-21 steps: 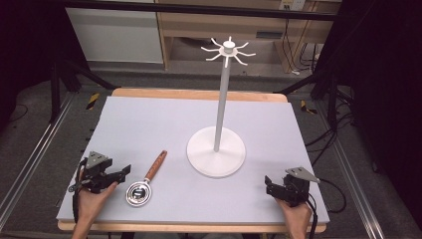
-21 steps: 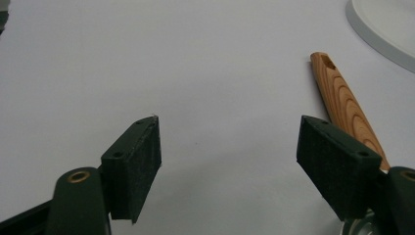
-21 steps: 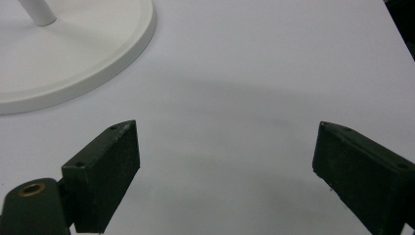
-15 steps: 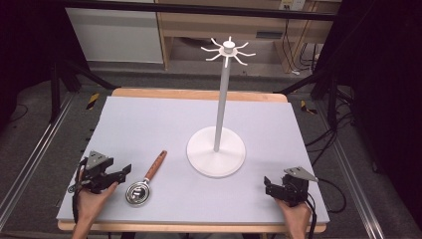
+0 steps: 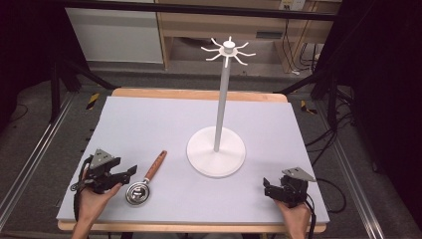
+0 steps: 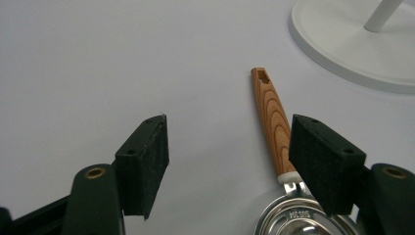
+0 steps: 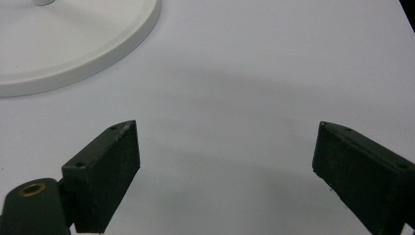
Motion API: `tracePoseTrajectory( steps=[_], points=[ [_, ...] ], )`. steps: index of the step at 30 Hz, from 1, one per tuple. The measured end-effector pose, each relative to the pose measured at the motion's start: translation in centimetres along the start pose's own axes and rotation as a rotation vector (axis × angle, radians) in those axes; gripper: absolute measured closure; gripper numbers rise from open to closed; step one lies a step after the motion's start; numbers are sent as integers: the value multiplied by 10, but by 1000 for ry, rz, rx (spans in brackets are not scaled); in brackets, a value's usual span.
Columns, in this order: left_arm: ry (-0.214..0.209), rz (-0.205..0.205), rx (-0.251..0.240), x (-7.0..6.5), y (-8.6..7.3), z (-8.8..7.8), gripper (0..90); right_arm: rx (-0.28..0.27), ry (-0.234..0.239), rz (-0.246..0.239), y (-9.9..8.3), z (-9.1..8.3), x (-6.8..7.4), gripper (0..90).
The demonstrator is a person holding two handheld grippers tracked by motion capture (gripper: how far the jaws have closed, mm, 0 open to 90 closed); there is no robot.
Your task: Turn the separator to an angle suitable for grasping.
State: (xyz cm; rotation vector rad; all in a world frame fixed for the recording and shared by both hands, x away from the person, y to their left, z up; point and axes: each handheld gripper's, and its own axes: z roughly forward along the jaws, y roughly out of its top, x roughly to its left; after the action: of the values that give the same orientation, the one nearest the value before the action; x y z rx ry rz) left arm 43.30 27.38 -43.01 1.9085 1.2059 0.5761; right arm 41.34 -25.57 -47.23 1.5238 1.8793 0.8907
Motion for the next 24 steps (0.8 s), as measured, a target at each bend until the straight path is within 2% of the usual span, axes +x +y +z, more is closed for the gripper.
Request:
tracePoseTrajectory(
  steps=[20,24],
  points=[
    [-54,32,16,-17,19,-1,354,4,-1,-10,0,1,1,108],
    [-65,50,25,-20,25,-1,364,5,-2,-12,0,1,1,107]
  ],
)
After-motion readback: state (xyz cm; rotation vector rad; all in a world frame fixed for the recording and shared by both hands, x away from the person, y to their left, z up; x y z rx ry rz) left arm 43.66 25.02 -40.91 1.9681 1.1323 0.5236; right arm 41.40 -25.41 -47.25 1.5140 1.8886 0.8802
